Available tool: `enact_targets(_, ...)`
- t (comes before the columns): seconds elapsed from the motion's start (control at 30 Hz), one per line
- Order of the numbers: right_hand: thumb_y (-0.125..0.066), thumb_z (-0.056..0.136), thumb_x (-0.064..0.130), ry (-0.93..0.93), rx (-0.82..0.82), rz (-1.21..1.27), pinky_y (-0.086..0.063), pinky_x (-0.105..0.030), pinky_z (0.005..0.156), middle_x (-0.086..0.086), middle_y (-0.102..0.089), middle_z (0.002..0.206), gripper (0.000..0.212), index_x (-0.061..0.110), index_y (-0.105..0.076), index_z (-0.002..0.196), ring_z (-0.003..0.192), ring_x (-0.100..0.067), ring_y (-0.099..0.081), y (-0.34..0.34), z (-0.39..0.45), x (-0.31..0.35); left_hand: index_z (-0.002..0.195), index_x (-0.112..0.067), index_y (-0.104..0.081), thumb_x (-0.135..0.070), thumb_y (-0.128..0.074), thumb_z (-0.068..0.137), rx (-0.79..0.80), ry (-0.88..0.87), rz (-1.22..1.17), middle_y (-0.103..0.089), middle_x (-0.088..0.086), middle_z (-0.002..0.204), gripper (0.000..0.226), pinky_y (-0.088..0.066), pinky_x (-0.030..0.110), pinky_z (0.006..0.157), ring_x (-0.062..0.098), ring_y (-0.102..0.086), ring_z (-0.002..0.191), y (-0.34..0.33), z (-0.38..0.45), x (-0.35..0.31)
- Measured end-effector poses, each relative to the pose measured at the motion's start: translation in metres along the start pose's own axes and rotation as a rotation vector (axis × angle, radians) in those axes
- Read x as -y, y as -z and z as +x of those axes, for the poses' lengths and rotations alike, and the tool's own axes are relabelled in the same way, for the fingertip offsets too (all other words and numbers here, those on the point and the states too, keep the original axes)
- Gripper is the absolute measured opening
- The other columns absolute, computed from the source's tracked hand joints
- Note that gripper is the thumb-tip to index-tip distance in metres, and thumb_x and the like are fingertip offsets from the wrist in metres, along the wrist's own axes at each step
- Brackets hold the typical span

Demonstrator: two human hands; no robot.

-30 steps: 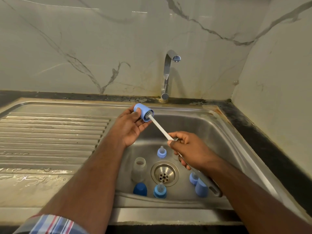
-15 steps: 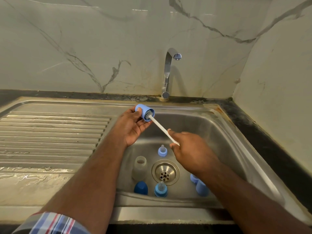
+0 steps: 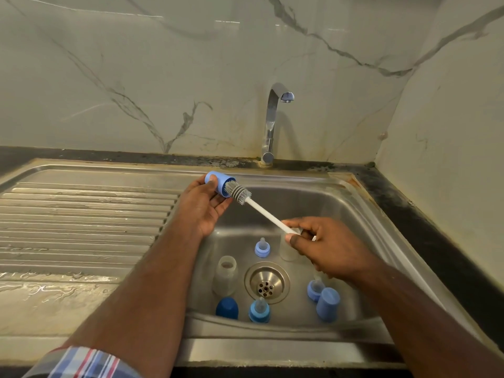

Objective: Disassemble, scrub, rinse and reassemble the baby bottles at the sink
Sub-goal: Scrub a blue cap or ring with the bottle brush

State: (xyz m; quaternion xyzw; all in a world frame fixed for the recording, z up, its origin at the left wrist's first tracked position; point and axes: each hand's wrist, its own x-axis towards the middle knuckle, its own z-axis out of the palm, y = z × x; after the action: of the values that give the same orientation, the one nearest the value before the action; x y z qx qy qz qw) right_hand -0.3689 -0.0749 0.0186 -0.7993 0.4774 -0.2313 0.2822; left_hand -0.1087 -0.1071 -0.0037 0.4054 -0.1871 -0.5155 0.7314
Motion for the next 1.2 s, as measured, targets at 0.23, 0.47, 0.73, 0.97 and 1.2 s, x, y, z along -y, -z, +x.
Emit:
enact_targets(0.23,-0.055,0.097,0.032,0.035,-0.016,-0.259,-0.053,-0.025,0.080,0.013,-0.067,0.104,0.044,0.041,-0.054,0.140,0.088,-0.005,-0.062,-0.003,0.002,0.002,0.117,-0.013,-0.062,-0.031,-0.068,0.096,-0.012,0.039,0.147,-0.073,0.011,0.103,0.029,-0.061,0.029,0.069,0.018,-0.071,0.084,-0.004,-0.004,0.004)
enact_targets(0.47,-0.040,0.105,0.033,0.077,-0.041,-0.456,-0.048,-0.036,0.089,0.003,-0.063,0.123,0.046,0.039,-0.038,0.150,0.107,-0.019,-0.059,-0.018,0.005,0.019,0.107,-0.015,-0.063,-0.030,-0.077,0.089,0.039,0.037,0.227,-0.076,0.007,0.094,0.028,-0.058,0.028,0.063,0.018,-0.073,0.073,-0.010,-0.006,0.014)
enact_targets(0.73,-0.047,0.103,0.033,0.027,-0.021,-0.264,-0.045,-0.025,0.080,0.009,-0.068,0.119,0.044,0.042,-0.046,0.146,0.086,-0.006,-0.057,-0.017,-0.004,0.025,0.119,-0.013,-0.062,-0.025,-0.075,0.091,-0.023,-0.019,0.137,-0.073,0.013,0.107,0.033,-0.062,0.033,0.071,0.023,-0.073,0.084,-0.002,-0.002,0.004)
enact_targets(0.97,-0.044,0.105,0.029,0.036,0.005,-0.357,-0.049,-0.031,0.089,0.002,-0.066,0.121,0.045,0.036,-0.042,0.149,0.103,-0.015,-0.060,-0.020,0.005,0.025,0.113,-0.015,-0.062,-0.025,-0.075,0.091,0.070,0.045,0.242,-0.073,0.009,0.100,0.028,-0.060,0.031,0.073,0.018,-0.072,0.075,-0.008,-0.006,0.013)
enact_targets(1.2,-0.051,0.102,0.032,-0.061,-0.016,-0.056,-0.032,-0.008,0.060,0.023,-0.052,0.078,0.041,0.041,-0.050,0.142,0.060,0.004,-0.047,-0.019,0.001,0.016,0.116,-0.012,-0.063,-0.020,-0.073,0.093,0.019,0.016,0.168,-0.075,0.012,0.104,0.027,-0.062,0.033,0.069,0.020,-0.076,0.077,-0.004,-0.003,0.005)
